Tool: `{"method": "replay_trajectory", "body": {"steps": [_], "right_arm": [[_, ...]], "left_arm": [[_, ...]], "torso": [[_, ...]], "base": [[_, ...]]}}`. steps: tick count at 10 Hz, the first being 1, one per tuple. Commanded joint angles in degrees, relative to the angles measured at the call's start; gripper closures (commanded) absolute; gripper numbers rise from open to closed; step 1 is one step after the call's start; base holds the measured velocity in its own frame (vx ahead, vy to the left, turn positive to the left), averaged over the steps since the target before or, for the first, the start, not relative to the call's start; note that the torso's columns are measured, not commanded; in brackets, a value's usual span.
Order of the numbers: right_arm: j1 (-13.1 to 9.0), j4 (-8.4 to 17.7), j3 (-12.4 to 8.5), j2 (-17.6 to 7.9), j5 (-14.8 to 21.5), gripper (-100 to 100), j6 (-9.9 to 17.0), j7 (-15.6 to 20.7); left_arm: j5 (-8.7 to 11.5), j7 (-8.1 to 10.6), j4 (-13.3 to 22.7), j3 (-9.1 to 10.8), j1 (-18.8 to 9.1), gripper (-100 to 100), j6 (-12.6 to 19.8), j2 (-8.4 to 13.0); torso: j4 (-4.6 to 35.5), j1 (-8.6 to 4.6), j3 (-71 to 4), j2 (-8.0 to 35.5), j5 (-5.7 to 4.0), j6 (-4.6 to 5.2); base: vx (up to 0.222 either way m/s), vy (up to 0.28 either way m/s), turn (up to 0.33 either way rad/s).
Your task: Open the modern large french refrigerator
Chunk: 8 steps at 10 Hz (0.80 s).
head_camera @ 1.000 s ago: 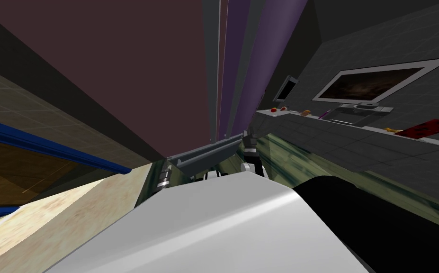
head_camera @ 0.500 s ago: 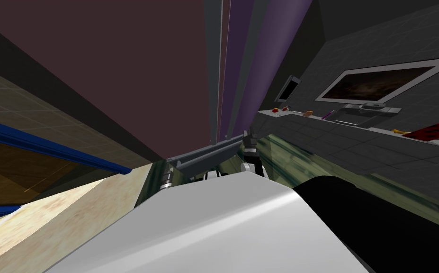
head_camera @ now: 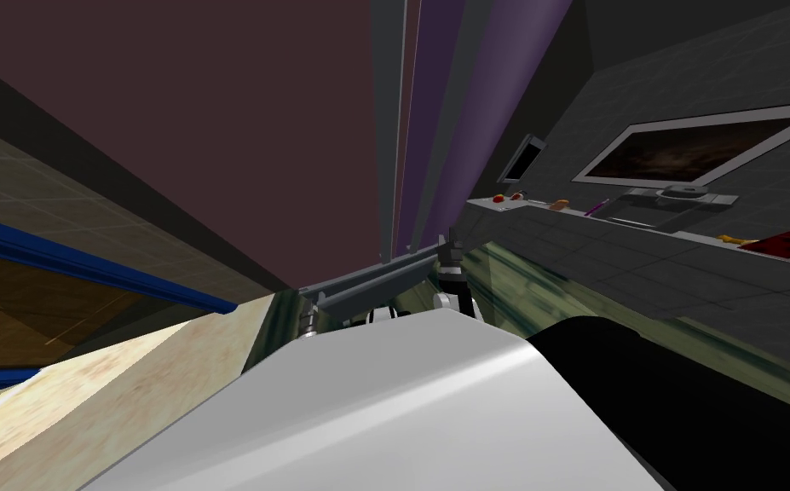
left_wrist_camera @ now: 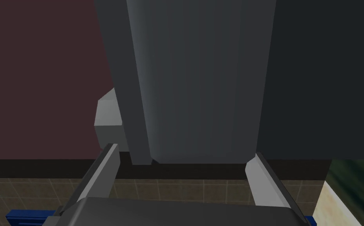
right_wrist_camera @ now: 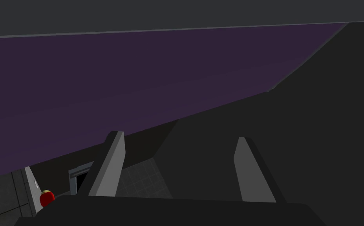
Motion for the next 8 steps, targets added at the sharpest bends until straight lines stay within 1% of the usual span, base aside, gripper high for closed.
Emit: {"method": "replay_trajectory", "body": {"steps": [1, 3, 4, 6, 7, 8], "right_arm": [[0.0, 0.0, 0.0, 0.0, 0.0, 0, 0.0, 0.0], [0.0, 0.0, 0.0, 0.0, 0.0, 0, 0.0, 0.0], [0.0, 0.0, 0.0, 0.0, 0.0, 0, 0.0, 0.0], [0.0, 0.0, 0.0, 0.0, 0.0, 0, 0.0, 0.0], [0.0, 0.0, 0.0, 0.0, 0.0, 0, 0.0, 0.0], [0.0, 0.0, 0.0, 0.0, 0.0, 0, 0.0, 0.0]], "left_arm": [[0.1, -0.19, 2.9, 0.32, -0.8, -100, -1.3, -3.4], [0.1, -0.24, 4.1, 0.46, -1.1, -100, -1.9, -6.5], [0.0, -0.47, 3.1, 0.30, -0.6, -100, -1.5, -6.0], [0.3, -0.45, 1.8, 0.46, -2.2, -100, 1.4, -5.6], [0.1, -0.44, 0.9, 0.25, -1.2, -100, 1.1, -5.9], [0.2, -0.47, 2.4, 0.37, -1.4, 100, -0.1, -5.9]], "torso": [[0.0, -0.01, 0.0, 0.0, 0.00, 0.00], [0.0, -0.01, 0.0, -0.1, 0.00, 0.00], [0.0, 0.01, 0.0, 0.0, 0.00, 0.00], [0.0, 0.04, 0.0, 0.0, 0.01, 0.00], [0.0, 0.04, -0.1, -0.1, 0.01, 0.01], [0.0, 0.12, -0.1, -0.2, 0.04, 0.07]], "base": [[0.030, -0.002, 0.021], [0.028, 0.000, 0.012], [0.011, -0.001, 0.001], [0.033, 0.005, 0.018], [0.007, -0.002, 0.016], [-0.009, -0.002, -0.025]]}}
